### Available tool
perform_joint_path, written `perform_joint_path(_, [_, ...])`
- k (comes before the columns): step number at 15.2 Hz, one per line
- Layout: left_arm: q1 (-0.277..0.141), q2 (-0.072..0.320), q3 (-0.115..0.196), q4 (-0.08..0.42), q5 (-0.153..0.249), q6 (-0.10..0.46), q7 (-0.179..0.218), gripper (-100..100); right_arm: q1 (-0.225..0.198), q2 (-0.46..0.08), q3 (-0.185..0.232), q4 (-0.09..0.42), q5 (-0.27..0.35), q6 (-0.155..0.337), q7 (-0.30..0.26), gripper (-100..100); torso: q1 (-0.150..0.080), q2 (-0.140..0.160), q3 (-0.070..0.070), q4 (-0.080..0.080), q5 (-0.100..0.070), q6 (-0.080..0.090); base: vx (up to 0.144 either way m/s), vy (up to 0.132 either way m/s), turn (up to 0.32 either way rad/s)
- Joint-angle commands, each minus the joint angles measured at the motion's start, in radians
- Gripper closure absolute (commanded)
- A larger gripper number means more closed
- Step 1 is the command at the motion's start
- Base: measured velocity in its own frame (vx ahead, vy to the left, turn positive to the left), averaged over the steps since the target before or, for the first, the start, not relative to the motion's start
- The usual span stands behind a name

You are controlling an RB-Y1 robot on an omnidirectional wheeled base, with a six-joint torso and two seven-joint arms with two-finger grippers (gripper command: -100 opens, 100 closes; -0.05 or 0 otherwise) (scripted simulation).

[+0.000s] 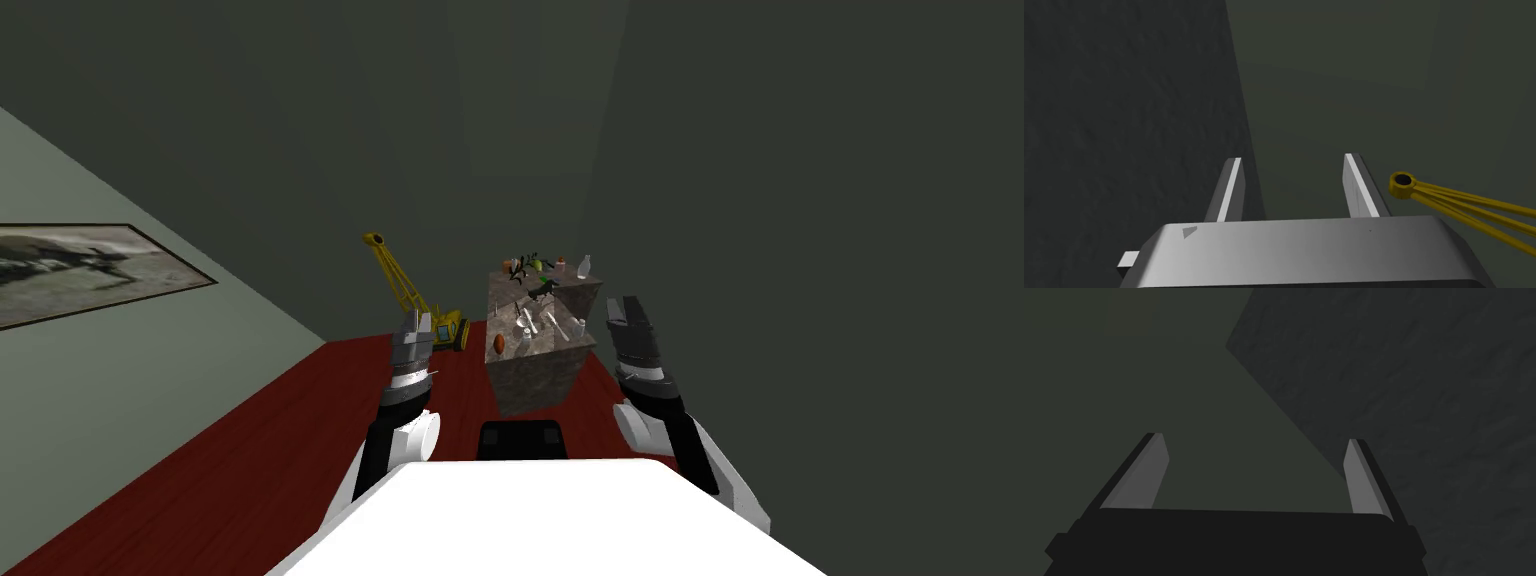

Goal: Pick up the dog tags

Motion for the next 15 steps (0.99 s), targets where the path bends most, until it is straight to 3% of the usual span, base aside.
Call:
perform_joint_path(1, [0.0, 0.0, 0.0, 0.0, 0.0, 0.0, 0.0, 0, 0.0, -0.032, -0.003, 0.02, 0.015, -0.015, 0.015, -100, 0.0, 0.0, 0.0, 0.0, 0.0, 0.0, 0.003, -0.06, 0.231])
perform_joint_path(15, [0.0, 0.0, 0.0, 0.0, 0.0, 0.0, 0.0, 0, -0.022, -0.316, -0.057, 0.261, 0.186, -0.151, 0.173, -100, -0.003, 0.0, 0.0, 0.0, -0.001, 0.0, -0.014, -0.083, 0.328])
